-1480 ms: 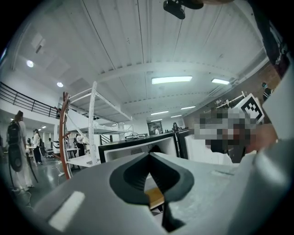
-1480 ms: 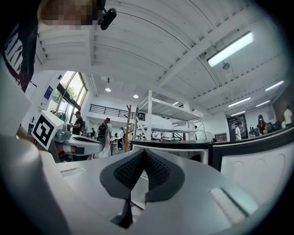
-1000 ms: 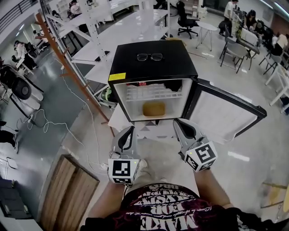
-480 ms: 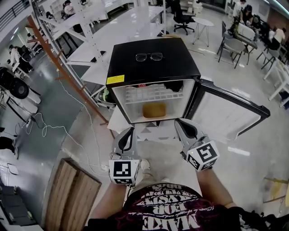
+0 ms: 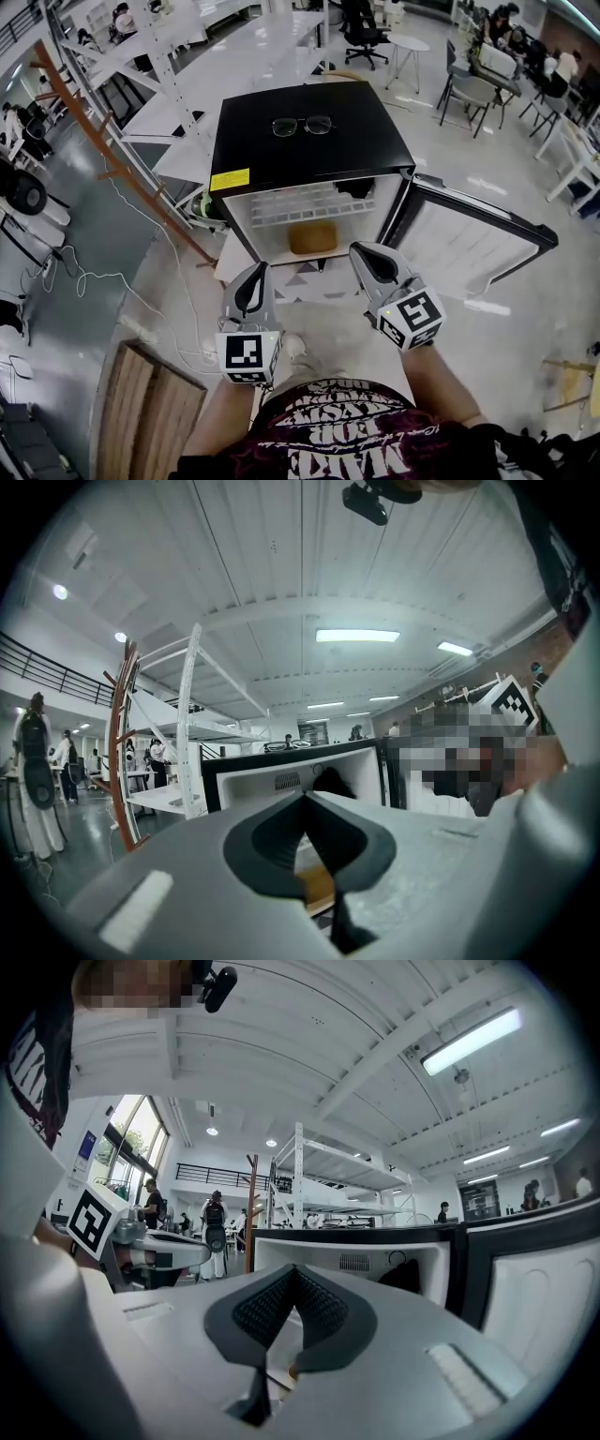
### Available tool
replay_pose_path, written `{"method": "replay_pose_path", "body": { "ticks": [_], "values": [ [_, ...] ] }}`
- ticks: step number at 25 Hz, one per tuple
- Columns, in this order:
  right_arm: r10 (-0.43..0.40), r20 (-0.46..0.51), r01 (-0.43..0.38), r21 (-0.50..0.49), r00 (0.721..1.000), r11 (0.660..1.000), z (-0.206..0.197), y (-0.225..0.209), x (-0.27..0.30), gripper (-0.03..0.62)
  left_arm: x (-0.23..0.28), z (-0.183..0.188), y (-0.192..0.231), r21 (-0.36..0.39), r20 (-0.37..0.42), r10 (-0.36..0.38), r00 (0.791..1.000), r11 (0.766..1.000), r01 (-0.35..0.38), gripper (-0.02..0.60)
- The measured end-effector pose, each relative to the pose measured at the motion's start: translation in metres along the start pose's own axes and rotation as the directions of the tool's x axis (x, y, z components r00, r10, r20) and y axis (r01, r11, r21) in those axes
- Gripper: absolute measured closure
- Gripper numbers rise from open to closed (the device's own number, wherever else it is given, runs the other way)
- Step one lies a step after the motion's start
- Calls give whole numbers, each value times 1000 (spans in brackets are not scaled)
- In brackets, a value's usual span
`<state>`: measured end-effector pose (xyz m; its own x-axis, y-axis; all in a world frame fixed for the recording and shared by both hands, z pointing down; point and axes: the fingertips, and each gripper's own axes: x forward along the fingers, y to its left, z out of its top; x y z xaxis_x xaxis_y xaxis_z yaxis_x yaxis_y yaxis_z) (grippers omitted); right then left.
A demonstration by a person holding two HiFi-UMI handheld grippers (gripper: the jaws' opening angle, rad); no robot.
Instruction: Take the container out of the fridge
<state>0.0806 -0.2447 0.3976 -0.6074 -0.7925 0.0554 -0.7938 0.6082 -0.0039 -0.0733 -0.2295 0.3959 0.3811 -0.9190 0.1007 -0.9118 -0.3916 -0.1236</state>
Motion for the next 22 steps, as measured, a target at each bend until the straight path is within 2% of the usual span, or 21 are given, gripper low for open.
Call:
{"method": "replay_pose_path", "body": {
  "ticks": [5, 12, 22],
  "values": [
    [-6, -49, 6, -1, 999, 1000, -15, -4, 18, 569, 11, -1, 11, -4, 2, -12, 1000, 1000, 12, 581],
    [-25, -124, 27, 19, 992, 999, -47, -15, 41, 569, 14, -12, 30, -15, -12, 7, 1000, 1000, -7, 581],
    [-5, -286, 24, 60, 958, 998, -98, -25, 74, 571, 18, -25, 48, -43, -35, 30, 999, 999, -31, 581]
  ]
}}
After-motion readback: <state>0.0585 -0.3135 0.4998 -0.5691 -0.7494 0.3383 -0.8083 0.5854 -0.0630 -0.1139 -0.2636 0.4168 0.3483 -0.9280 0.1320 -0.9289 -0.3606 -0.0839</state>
